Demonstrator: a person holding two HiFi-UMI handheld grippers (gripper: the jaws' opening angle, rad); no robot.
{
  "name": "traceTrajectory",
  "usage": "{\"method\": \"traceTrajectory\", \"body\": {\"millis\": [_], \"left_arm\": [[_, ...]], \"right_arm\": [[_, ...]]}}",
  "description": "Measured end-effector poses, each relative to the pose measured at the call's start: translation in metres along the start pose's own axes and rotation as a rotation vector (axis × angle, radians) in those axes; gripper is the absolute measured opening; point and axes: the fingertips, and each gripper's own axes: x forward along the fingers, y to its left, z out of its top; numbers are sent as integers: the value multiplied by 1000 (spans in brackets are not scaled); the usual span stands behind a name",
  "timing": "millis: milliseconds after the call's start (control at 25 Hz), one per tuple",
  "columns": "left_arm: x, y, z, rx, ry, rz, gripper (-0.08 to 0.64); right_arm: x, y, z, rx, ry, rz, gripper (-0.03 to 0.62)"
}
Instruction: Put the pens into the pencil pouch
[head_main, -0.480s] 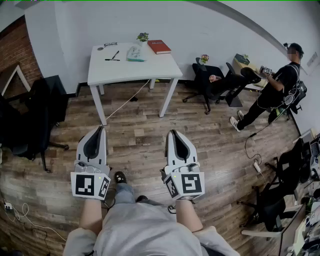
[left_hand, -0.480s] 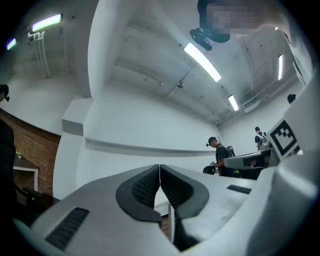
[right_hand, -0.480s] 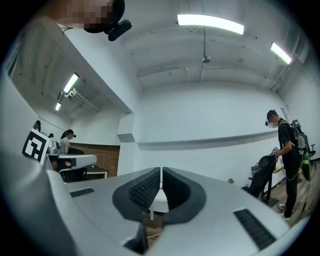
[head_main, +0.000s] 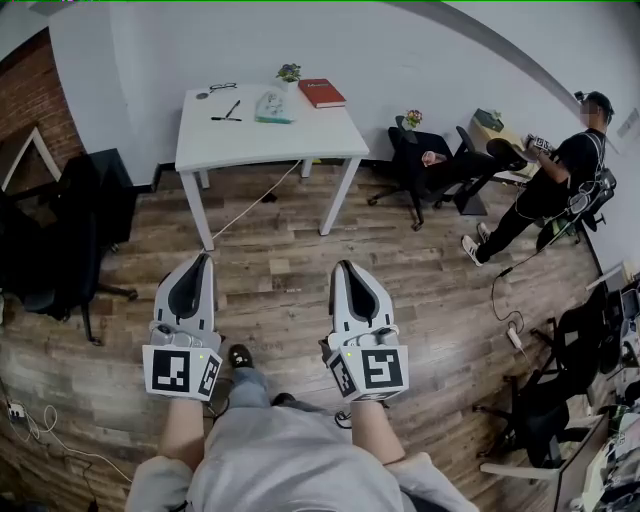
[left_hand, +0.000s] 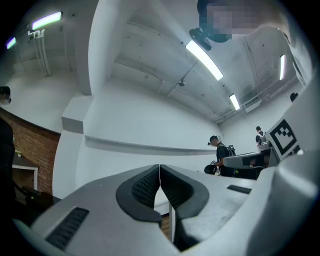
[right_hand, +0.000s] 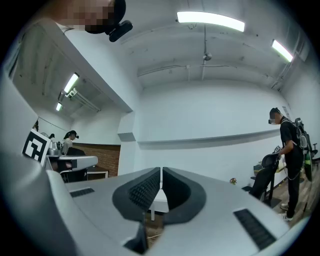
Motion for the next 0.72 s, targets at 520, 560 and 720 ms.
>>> {"method": "traceTrajectory", "body": {"millis": [520, 560, 720], "left_arm": [[77, 58, -3, -26, -46, -2, 25], [84, 66, -4, -35, -52, -4, 25], [115, 102, -7, -25, -77, 5, 25]], "right_arm": [[95, -6, -1, -3, -26, 52, 37], [106, -5, -2, -5, -30, 56, 37], [153, -1, -2, 9, -51, 69, 37]]}}
